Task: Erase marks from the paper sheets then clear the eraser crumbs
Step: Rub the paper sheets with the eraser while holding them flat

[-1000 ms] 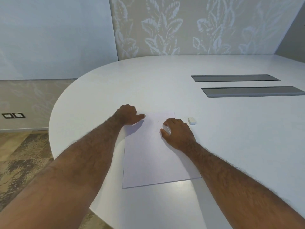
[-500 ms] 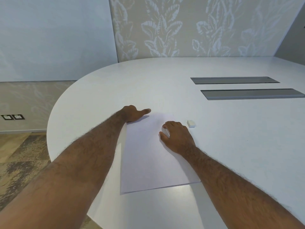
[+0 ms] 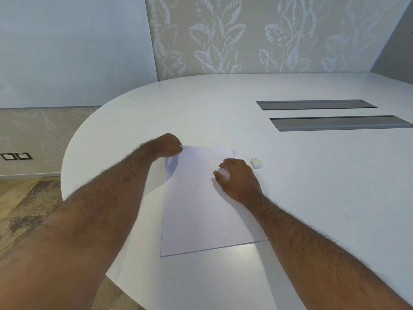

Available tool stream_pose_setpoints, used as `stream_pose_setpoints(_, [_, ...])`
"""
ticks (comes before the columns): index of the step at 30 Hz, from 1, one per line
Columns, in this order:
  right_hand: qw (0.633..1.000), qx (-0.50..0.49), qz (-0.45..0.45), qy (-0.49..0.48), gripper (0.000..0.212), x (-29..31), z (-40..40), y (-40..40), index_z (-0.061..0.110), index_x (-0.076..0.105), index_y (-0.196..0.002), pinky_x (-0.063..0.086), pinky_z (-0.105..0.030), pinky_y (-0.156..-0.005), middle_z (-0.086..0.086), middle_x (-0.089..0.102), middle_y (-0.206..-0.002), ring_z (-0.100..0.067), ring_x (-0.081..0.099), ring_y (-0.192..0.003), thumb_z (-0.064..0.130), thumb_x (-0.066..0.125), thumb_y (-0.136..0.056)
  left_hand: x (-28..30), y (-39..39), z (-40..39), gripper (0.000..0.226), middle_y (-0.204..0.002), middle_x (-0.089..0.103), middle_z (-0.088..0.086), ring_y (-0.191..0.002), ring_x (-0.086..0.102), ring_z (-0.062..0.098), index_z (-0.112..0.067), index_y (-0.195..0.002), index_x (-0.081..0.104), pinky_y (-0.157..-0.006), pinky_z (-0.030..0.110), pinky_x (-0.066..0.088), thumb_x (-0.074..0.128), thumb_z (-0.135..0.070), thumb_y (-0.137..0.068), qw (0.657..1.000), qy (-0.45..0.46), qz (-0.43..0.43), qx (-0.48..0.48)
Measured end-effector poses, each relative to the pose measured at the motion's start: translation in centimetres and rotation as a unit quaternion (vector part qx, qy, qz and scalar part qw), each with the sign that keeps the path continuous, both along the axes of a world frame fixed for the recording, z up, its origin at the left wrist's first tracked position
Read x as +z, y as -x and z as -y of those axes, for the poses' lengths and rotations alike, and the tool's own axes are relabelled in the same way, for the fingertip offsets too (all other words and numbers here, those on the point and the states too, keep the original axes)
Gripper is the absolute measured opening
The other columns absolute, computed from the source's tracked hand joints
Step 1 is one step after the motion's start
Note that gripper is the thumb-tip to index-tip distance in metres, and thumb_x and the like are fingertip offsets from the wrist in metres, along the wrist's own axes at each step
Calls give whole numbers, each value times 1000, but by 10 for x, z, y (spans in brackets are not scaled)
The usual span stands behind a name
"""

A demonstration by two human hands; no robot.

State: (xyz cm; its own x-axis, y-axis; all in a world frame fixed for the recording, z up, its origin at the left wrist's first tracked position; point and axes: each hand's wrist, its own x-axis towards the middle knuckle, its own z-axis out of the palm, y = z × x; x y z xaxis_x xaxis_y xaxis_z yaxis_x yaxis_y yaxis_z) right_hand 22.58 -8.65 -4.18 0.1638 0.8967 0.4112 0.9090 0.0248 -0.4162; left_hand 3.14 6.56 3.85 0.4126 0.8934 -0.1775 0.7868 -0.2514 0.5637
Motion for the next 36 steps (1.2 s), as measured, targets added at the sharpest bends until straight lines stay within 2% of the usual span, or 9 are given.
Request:
stream_pose_setpoints(2, [997,-29,-44,-60,26,3,0,0,12,68,-99,42,-35,-94,-1,66,-112,-22,54,-113,34,63,-85,-4,5,2,18,-87,57,11,-78,47,23,7,-87,66,-62,27,34,49,2,-83,1000,-27,2,9])
stream_pose_setpoints(5, [978,-155,-59,-128,25,8,0,-13,10,70,-102,40,-39,-100,-8,64,-121,-27,53,-118,25,65,-82,-8,15,9,15,-86,58,12,-77,48,24,-3,-83,65,-67,29,36,51,1,-82,999,-42,-11,10])
stream_pose_setpoints(10, [950,-302,-60,58,43,12,-2,-56,9,59,-119,39,-43,-94,-15,55,-123,-35,45,-118,35,57,-85,-14,34,33,13,-72,50,11,-64,44,23,-5,-74,58,-56,24,34,49,2,-81,999,-5,19,49])
stream_pose_setpoints(14, [960,-256,-50,101,36,17,-4,-76,11,64,-116,42,-42,-94,-16,57,-118,-36,47,-116,35,55,-89,-16,47,61,14,-65,52,12,-59,50,27,4,-72,61,-57,30,46,49,3,-80,995,25,48,86])
stream_pose_setpoints(19, [982,-160,-95,10,27,38,-4,-56,7,68,-103,44,-33,-87,-17,66,-106,-34,60,-102,26,65,-84,-18,57,97,16,-68,60,12,-55,56,26,7,-86,66,-57,29,45,52,0,-82,988,60,88,112])
stream_pose_setpoints(22, [996,-43,-70,-36,18,49,0,-10,8,70,-91,39,-24,-78,-12,69,-92,-27,64,-88,22,72,-80,-23,59,120,16,-70,67,9,-52,59,21,0,-84,69,-50,23,43,54,-1,-79,986,65,101,113])
stream_pose_setpoints(26, [990,65,-127,17,17,50,9,47,18,70,-90,44,-14,-70,2,69,-86,-9,62,-71,27,74,-76,-32,58,135,15,-71,68,3,-51,59,15,-12,-78,69,-47,19,41,57,-3,-79,982,57,125,128])
stream_pose_setpoints(31, [974,99,-184,82,15,27,15,73,26,65,-86,40,-9,-57,13,64,-77,3,55,-59,30,73,-75,-44,65,143,32,-107,70,0,-90,58,14,-20,-118,68,-79,22,43,65,-17,-87,988,-47,92,116])
stream_pose_setpoints(36, [975,98,-187,66,16,17,18,73,33,61,-82,37,-4,-57,14,63,-78,2,56,-63,29,74,-73,-56,81,161,27,-109,64,-4,-102,60,18,-21,-112,74,-83,21,38,58,-12,-92,985,-115,105,71])
